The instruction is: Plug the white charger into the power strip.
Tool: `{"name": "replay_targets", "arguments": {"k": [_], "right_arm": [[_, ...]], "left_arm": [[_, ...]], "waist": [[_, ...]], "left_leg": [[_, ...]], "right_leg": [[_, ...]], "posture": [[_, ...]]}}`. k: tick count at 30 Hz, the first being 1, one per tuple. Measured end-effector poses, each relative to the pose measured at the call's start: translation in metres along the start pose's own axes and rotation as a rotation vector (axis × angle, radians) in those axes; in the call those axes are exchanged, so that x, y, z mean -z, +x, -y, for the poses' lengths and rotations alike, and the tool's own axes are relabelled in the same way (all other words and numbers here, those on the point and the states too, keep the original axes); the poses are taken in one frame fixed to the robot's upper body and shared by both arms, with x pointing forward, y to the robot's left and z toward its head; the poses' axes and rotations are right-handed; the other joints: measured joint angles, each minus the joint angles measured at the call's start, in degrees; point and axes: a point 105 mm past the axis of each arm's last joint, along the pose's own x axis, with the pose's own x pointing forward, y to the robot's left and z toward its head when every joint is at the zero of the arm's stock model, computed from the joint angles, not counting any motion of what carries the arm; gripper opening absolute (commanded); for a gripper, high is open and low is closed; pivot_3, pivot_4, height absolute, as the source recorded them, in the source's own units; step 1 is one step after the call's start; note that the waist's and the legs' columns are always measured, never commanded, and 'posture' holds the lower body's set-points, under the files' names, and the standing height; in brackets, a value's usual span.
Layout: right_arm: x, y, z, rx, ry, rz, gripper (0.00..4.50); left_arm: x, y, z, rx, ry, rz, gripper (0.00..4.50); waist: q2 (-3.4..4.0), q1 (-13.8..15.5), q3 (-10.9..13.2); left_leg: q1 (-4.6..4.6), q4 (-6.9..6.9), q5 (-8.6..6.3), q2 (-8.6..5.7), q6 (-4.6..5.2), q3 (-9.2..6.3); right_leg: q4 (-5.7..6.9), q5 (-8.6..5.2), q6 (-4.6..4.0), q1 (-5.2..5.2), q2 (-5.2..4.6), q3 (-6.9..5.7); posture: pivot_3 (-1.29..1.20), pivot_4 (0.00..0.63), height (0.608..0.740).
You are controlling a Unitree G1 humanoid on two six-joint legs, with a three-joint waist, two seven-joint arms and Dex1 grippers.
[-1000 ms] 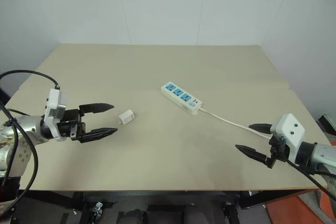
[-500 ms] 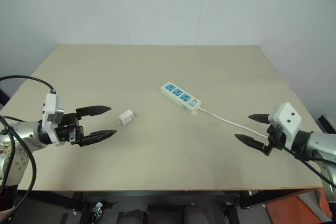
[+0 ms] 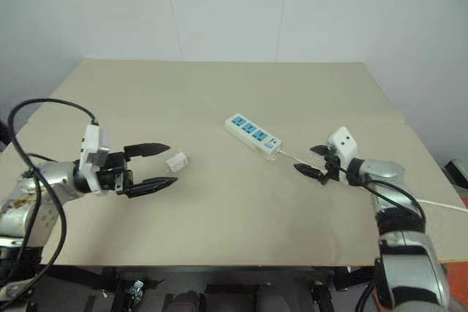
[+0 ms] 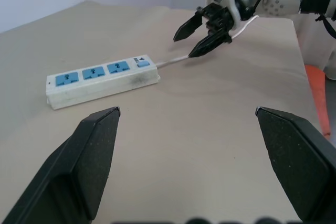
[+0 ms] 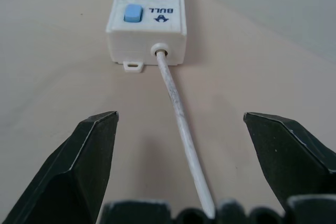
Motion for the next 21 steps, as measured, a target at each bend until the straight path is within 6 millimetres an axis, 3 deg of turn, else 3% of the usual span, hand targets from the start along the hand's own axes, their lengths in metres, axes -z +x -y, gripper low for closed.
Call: {"name": "replay_targets", "arguments": {"k": [6, 9, 11, 19, 20, 21], "right_arm": [[-0.002, 0.020, 0.006, 0.025, 0.047, -0.010, 4.48], [0.008, 0.021, 0.005, 0.026, 0.049, -0.058, 3.94], [0.015, 0.022, 0.001, 0.007, 0.022, -0.092, 3.20], [0.011, 0.026, -0.003, -0.038, 0.013, -0.098, 0.32], [0.010, 0.027, -0.003, -0.042, 0.013, -0.098, 0.02], [0.010, 0.027, -0.003, -0.044, 0.013, -0.099, 0.02]], "left_arm": [[0.009, 0.008, 0.003, 0.051, -0.019, -0.020, 4.50], [0.014, 0.007, 0.004, 0.057, -0.015, -0.041, 4.50], [0.014, 0.006, 0.004, 0.057, -0.005, -0.042, 4.50], [0.021, 0.005, 0.006, 0.057, -0.017, -0.061, 4.50], [0.021, 0.005, 0.006, 0.056, -0.016, -0.061, 4.50], [0.022, 0.005, 0.006, 0.055, -0.013, -0.064, 4.50]], "waist": [[0.00, -0.8, 0.0], [0.00, -1.0, 0.0], [0.00, -1.2, 0.0], [0.01, -1.4, 0.0], [0.01, -1.4, 0.0], [0.01, -1.4, 0.0]], "left_leg": [[0.00, -0.02, 0.00, 0.01, 0.00, -0.03], [0.00, -0.02, 0.00, 0.01, 0.00, -0.04], [0.02, -0.02, 0.00, 0.01, 0.00, -0.04], [0.09, -0.04, 0.00, 0.04, 0.00, -0.05], [0.08, -0.04, 0.00, 0.04, 0.00, -0.05], [0.08, -0.04, 0.00, 0.03, 0.00, -0.04]], "right_leg": [[0.02, 0.01, -0.01, -0.01, 0.00, -0.02], [0.03, 0.01, -0.01, 0.00, -0.01, -0.02], [0.04, 0.01, -0.01, 0.00, -0.01, -0.01], [0.07, 0.01, -0.01, 0.04, 0.03, -0.01], [0.06, 0.01, -0.01, 0.04, 0.03, -0.01], [0.06, 0.01, -0.01, 0.04, 0.03, -0.01]], "posture": [[0.00, 0.150, 0.740], [0.00, 0.150, 0.740], [0.00, 0.150, 0.740], [0.00, 0.150, 0.740], [0.00, 0.150, 0.740], [0.00, 0.150, 0.740]]}}
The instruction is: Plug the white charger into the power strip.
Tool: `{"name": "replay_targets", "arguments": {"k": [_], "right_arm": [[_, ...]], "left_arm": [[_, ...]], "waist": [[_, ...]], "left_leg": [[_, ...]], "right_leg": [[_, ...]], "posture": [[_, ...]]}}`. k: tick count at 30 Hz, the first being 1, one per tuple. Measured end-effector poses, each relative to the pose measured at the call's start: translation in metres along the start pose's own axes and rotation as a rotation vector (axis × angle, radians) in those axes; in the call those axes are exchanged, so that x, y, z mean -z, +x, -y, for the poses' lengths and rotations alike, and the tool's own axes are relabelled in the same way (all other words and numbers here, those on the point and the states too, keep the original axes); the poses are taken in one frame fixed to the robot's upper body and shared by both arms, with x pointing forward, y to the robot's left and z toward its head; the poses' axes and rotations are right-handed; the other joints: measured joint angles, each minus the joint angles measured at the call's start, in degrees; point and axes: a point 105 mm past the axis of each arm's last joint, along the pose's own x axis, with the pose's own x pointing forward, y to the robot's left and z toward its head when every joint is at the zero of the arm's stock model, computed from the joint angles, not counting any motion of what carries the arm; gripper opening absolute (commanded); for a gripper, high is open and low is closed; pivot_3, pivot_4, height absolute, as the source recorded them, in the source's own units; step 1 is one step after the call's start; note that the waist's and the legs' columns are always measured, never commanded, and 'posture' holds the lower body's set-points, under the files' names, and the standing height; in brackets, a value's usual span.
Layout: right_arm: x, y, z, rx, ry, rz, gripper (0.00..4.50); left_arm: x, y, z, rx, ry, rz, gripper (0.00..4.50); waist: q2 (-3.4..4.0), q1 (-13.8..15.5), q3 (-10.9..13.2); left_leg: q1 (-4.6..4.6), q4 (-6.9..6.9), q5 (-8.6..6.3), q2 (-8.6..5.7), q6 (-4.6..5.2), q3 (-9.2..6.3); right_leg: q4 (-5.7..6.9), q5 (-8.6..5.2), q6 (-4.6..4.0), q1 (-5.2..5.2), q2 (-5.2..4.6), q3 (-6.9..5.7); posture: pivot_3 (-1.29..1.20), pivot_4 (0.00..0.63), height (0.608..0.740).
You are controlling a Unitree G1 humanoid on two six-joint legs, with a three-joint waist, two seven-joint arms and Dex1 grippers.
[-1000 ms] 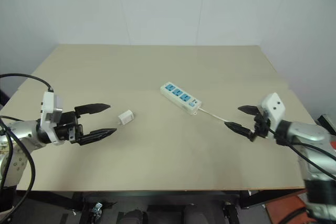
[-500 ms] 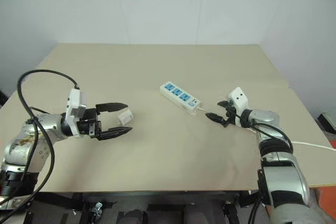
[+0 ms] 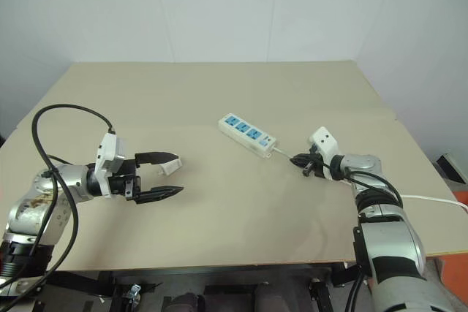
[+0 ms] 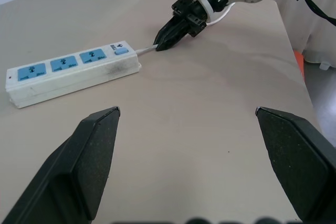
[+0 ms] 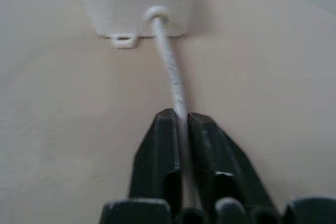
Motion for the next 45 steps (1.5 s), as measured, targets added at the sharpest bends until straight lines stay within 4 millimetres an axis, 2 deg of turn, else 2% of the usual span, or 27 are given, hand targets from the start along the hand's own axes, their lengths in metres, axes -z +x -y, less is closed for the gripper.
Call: {"name": "replay_targets", "arguments": {"k": [6, 11, 15, 17, 20, 24, 29, 30, 35, 41, 45], "right_arm": [[-0.002, -0.007, -0.006, -0.027, -0.069, 0.037, 0.02], [0.007, -0.048, -0.032, -0.090, -0.173, 0.094, 0.02], [0.027, -0.084, -0.061, -0.093, -0.154, 0.071, 0.02], [0.034, -0.090, -0.071, -0.091, -0.121, 0.066, 0.02], [0.039, -0.090, -0.073, -0.051, -0.089, 0.050, 1.05], [0.035, -0.090, -0.070, -0.014, -0.070, 0.055, 2.49], [0.014, -0.097, -0.067, 0.054, -0.031, 0.175, 4.34], [0.008, -0.099, -0.067, 0.069, -0.027, 0.209, 4.47], [-0.015, -0.094, -0.075, 0.096, 0.050, 0.375, 4.47], [-0.016, -0.067, -0.089, 0.086, 0.119, 0.419, 4.47], [-0.016, -0.055, -0.089, 0.101, 0.113, 0.432, 4.47]], "left_arm": [[0.005, 0.005, 0.001, 0.009, -0.010, 0.003, 4.50], [0.008, 0.002, 0.002, 0.021, -0.009, -0.010, 4.50], [0.011, -0.001, -0.001, 0.014, -0.015, -0.025, 4.50], [0.012, 0.000, -0.001, 0.016, -0.020, -0.025, 4.50], [0.012, 0.006, 0.000, 0.040, -0.017, -0.024, 4.50], [0.008, 0.015, 0.000, 0.082, -0.012, -0.017, 4.50], [0.002, 0.016, -0.004, 0.088, -0.001, -0.012, 4.50], [0.002, 0.016, -0.004, 0.093, 0.000, -0.012, 4.50], [0.002, 0.016, -0.002, 0.107, 0.002, -0.012, 4.50], [0.000, 0.015, -0.003, 0.117, -0.009, -0.023, 4.50], [-0.001, 0.015, -0.001, 0.123, -0.011, -0.026, 4.50]], "waist": [[0.00, 0.1, 0.0], [0.06, 1.0, 0.0], [0.06, 1.6, 0.0], [0.05, 1.4, 0.0], [0.05, 0.9, 0.0], [0.06, 0.7, 0.0], [0.05, 0.8, 0.0], [0.06, 0.8, 0.0], [0.06, 0.8, 0.0], [0.06, 0.7, 0.0], [0.06, 0.8, 0.0]], "left_leg": [[-0.06, -0.02, 0.00, 0.00, 0.00, -0.01], [-0.13, -0.02, 0.00, -0.11, 0.00, -0.06], [-0.03, -0.01, 0.00, -0.10, 0.00, -0.04], [0.03, 0.00, 0.00, -0.06, 0.00, 0.03], [0.13, 0.00, 0.01, 0.00, 0.01, 0.06], [0.07, -0.01, 0.01, 0.04, 0.02, 0.02], [-0.07, -0.01, 0.00, -0.02, 0.01, 0.02], [-0.06, -0.01, 0.00, -0.02, 0.01, 0.02], [0.00, -0.01, 0.01, 0.03, 0.02, 0.00], [-0.04, -0.01, 0.01, 0.02, 0.01, 0.02], [-0.04, -0.01, 0.01, 0.02, 0.01, 0.01]], "right_leg": [[0.00, 0.00, 0.00, -0.05, 0.00, -0.01], [0.01, 0.00, 0.05, -0.06, -0.15, -0.06], [0.02, -0.01, 0.07, 0.02, -0.11, -0.05], [-0.01, -0.07, 0.18, 0.04, -0.04, 0.02], [0.00, -0.18, 0.36, 0.10, 0.05, 0.06], [0.00, -0.14, 0.25, 0.04, 0.10, 0.04], [-0.05, -0.02, 0.07, -0.01, 0.02, 0.03], [-0.05, -0.03, 0.08, 0.01, 0.01, 0.03], [-0.03, -0.05, 0.12, 0.02, 0.08, 0.01], [-0.04, -0.04, 0.09, -0.02, 0.06, 0.02], [-0.04, -0.04, 0.09, -0.01, 0.06, 0.00]], "posture": [[0.00, 0.150, 0.740], [0.00, 0.150, 0.740], [0.00, 0.150, 0.740], [0.00, 0.150, 0.740], [0.00, 0.150, 0.740], [0.00, 0.150, 0.740], [0.00, 0.150, 0.740], [0.00, 0.150, 0.740], [0.00, 0.150, 0.740], [0.00, 0.150, 0.740], [0.00, 0.150, 0.740]]}}
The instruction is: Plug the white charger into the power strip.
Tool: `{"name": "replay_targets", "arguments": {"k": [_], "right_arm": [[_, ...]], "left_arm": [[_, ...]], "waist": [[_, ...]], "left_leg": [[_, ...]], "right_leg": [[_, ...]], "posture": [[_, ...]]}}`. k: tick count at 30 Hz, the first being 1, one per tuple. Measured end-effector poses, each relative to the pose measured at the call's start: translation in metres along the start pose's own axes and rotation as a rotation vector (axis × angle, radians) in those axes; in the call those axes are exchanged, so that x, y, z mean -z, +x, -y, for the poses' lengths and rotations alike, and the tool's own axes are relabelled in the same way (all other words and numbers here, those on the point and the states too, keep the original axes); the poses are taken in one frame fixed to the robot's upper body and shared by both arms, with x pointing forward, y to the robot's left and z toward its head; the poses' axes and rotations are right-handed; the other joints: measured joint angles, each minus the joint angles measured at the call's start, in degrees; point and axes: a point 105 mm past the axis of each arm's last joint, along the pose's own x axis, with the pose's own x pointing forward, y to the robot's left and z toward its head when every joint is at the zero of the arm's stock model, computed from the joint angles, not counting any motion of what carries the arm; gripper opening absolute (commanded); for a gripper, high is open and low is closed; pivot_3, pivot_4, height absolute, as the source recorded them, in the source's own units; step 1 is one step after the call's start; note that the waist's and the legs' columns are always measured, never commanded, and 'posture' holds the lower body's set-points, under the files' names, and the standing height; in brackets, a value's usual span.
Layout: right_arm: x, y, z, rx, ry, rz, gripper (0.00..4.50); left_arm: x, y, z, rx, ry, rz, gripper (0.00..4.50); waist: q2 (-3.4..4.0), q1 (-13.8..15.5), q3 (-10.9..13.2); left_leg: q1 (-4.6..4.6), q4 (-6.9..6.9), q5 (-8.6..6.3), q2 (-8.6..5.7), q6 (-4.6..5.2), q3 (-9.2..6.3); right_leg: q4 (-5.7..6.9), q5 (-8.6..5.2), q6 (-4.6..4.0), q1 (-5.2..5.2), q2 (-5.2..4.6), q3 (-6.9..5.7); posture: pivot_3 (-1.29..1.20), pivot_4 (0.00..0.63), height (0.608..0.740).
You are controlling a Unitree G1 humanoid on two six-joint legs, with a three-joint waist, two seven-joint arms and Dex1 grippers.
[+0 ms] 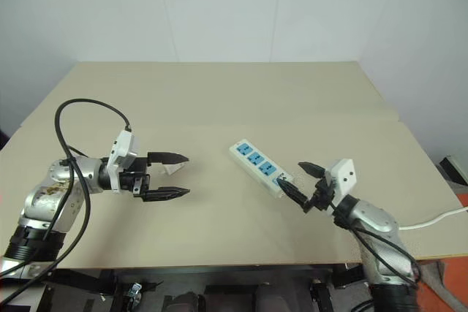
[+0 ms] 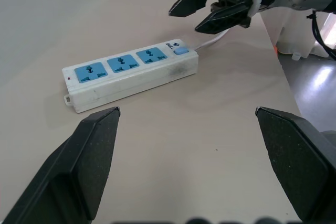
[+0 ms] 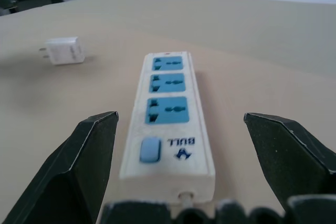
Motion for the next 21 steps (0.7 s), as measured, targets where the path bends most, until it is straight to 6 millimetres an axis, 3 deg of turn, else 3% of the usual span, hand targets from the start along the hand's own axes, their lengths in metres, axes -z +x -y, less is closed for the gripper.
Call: {"name": "replay_targets", "arguments": {"k": [14, 21], "right_arm": [[0.044, 0.006, -0.001, 0.000, 0.007, -0.120, 4.47], [0.042, 0.012, -0.002, -0.006, 0.017, -0.102, 4.47]], "left_arm": [[0.003, -0.001, 0.004, -0.021, 0.008, -0.020, 4.50], [0.004, -0.001, 0.005, -0.027, 0.006, -0.020, 4.50]], "waist": [[0.00, 0.0, 0.0], [0.00, -0.1, 0.0]], "left_leg": [[0.01, 0.00, 0.00, 0.00, 0.00, 0.00], [0.03, 0.00, 0.00, 0.00, 0.00, 0.00]], "right_leg": [[0.00, 0.02, -0.03, 0.01, -0.01, 0.00], [0.01, 0.02, -0.03, 0.01, 0.00, 0.01]], "posture": [[0.00, 0.150, 0.740], [0.00, 0.150, 0.740]]}}
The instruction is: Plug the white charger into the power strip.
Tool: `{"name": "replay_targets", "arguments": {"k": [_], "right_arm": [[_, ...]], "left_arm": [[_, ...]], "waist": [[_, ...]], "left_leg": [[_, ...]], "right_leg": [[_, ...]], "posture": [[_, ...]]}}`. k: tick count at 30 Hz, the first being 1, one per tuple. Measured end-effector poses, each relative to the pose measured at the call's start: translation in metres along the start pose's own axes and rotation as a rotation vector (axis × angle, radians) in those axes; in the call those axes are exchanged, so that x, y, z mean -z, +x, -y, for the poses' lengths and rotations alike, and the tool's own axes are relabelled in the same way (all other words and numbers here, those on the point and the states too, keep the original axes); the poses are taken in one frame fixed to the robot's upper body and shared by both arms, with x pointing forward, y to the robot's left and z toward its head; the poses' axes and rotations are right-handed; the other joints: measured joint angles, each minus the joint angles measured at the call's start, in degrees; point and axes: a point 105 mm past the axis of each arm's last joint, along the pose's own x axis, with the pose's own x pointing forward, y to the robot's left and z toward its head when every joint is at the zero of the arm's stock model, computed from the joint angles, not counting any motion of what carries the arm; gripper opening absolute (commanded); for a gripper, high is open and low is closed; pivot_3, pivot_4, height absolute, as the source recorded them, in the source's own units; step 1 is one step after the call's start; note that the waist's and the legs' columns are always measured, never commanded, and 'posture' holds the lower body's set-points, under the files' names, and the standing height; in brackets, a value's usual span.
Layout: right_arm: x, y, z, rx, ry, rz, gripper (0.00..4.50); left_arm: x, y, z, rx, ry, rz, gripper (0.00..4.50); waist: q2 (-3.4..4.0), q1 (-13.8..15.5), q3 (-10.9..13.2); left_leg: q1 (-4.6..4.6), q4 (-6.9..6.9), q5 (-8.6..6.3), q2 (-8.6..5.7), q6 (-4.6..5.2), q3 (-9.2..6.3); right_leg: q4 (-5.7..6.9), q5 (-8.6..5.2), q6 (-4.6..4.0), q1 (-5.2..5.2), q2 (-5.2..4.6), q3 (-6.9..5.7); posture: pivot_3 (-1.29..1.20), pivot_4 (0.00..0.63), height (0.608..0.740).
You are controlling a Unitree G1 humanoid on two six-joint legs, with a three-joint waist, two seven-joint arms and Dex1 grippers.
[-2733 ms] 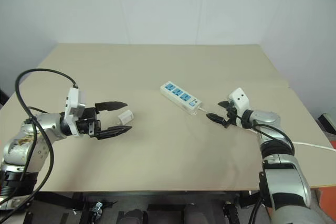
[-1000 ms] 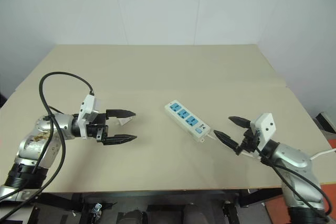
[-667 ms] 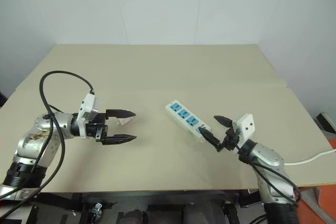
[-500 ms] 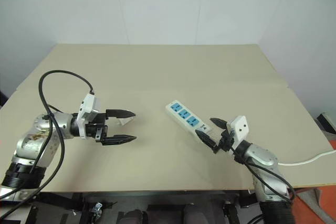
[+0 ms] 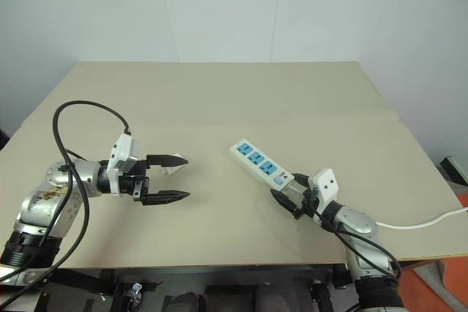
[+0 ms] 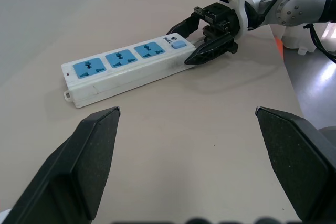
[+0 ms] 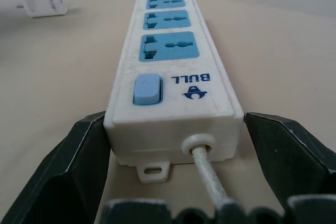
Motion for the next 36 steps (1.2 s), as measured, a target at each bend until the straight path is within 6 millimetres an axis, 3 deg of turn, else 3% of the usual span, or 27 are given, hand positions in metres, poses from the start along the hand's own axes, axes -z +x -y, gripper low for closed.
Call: {"name": "replay_targets", "arguments": {"k": [9, 13, 17, 23, 27, 30, 32, 36], "right_arm": [[0.000, 0.004, 0.001, 0.001, 0.009, 0.007, 4.47], [0.000, 0.005, 0.002, 0.000, 0.010, 0.007, 3.55], [-0.001, 0.006, 0.002, -0.007, 0.011, 0.007, 3.45], [0.000, 0.001, -0.001, -0.046, -0.010, 0.004, 3.45], [0.000, -0.003, -0.005, -0.111, -0.039, -0.020, 3.45], [-0.001, -0.004, -0.010, -0.164, -0.063, -0.034, 3.45], [-0.003, -0.004, -0.016, -0.202, -0.081, -0.046, 3.45], [-0.006, -0.004, -0.025, -0.266, -0.113, -0.078, 3.45]], "left_arm": [[0.000, 0.001, -0.001, -0.009, -0.002, 0.003, 4.50], [0.000, 0.001, -0.001, -0.011, -0.002, 0.005, 4.50], [0.000, 0.003, -0.004, -0.043, -0.006, 0.010, 4.50], [-0.014, 0.017, -0.037, -0.299, 0.066, -0.041, 4.50], [-0.066, 0.023, -0.067, -0.384, 0.119, -0.041, 4.50], [-0.093, 0.029, -0.098, -0.399, -0.002, -0.221, 4.50], [-0.095, 0.028, -0.114, -0.431, -0.049, -0.344, 4.50], [-0.060, 0.036, -0.132, -0.433, -0.159, -0.586, 4.50]], "waist": [[0.00, -0.1, 0.0], [0.00, -0.2, 0.0], [0.00, -0.2, 0.0], [-0.01, 0.1, 0.0], [-0.03, 0.4, 0.0], [0.02, 0.6, 0.0], [0.09, 0.2, -0.1], [0.09, -0.6, 0.0]], "left_leg": [[0.01, 0.00, 0.00, 0.00, 0.00, 0.00], [0.02, 0.00, 0.00, 0.00, 0.00, 0.00], [0.02, 0.00, 0.00, 0.00, 0.00, -0.01], [-0.02, 0.00, 0.00, -0.02, 0.00, -0.03], [-0.04, 0.04, 0.00, -0.06, 0.00, -0.06], [-0.01, 0.06, 0.00, -0.15, 0.00, -0.09], [-0.02, 0.00, 0.00, -0.19, 0.01, -0.07], [-0.09, -0.01, 0.00, -0.18, 0.01, -0.09]], "right_leg": [[0.00, 0.00, 0.00, 0.01, 0.00, 0.00], [0.00, 0.00, 0.00, 0.01, 0.00, 0.00], [0.00, 0.00, 0.00, 0.02, 0.00, 0.00], [-0.01, 0.01, 0.01, 0.01, -0.02, -0.01], [-0.03, 0.02, 0.04, 0.03, -0.01, -0.04], [-0.04, -0.18, 0.40, 0.08, -0.01, -0.03], [-0.05, -0.22, 0.46, 0.04, -0.02, 0.02], [0.04, -0.24, 0.43, -0.08, 0.00, 0.00]], "posture": [[0.00, 0.150, 0.740], [0.00, 0.150, 0.740], [0.00, 0.150, 0.740], [0.00, 0.150, 0.740], [0.00, 0.150, 0.740], [0.00, 0.150, 0.740], [0.00, 0.150, 0.740], [0.00, 0.150, 0.740]]}}
